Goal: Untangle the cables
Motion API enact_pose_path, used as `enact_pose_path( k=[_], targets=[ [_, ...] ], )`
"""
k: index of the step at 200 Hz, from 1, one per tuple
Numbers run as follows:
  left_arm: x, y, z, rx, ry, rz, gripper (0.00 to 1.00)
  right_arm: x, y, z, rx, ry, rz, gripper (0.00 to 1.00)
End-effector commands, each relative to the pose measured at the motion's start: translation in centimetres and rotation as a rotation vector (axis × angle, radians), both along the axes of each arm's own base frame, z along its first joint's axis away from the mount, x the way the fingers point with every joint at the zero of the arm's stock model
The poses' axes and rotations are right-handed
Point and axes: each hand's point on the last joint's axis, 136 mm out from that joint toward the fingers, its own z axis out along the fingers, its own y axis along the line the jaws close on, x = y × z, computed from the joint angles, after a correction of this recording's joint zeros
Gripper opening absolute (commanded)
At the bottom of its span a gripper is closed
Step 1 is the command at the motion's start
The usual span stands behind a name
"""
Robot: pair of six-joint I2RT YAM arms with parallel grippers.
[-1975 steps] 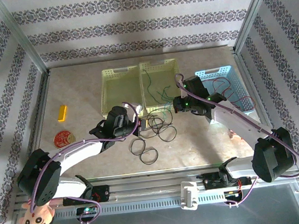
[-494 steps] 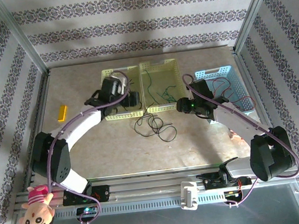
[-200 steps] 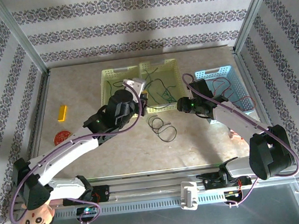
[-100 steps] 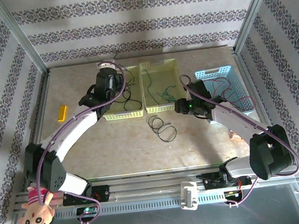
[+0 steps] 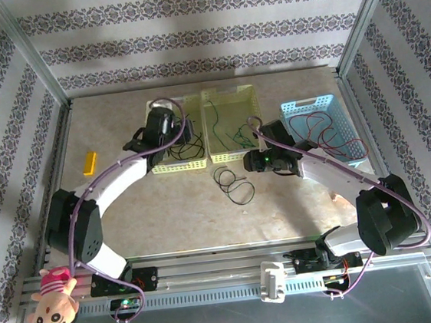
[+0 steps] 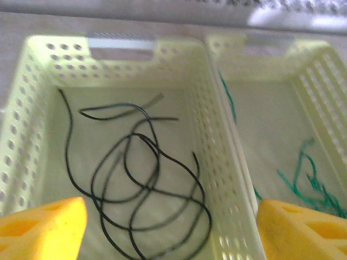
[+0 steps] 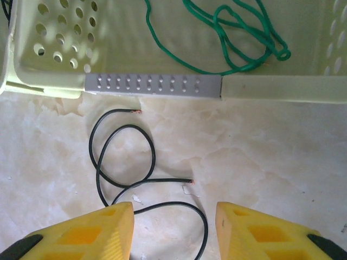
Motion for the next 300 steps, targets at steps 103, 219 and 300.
enact_pose_path(
  k=[103, 219, 300],
  targets=[
    [-15.5, -14.1, -14.5, 0.369, 0.282, -0.573, 0.63, 1.0, -4.7, -1.2, -0.022, 0.033, -0.191, 0.44],
    [-14.4, -17.0, -16.5, 0.377, 0.286, -0.656, 0.14, 0.9, -4.7, -0.7, -0.026, 0.015, -0.168, 0.44],
    [-13.3, -17.5, -1.1, 0.155, -0.070, -0.636, 0.00, 1.4, -7.5, -1.0, -0.048, 0.010, -0.297, 0.44]
  ],
)
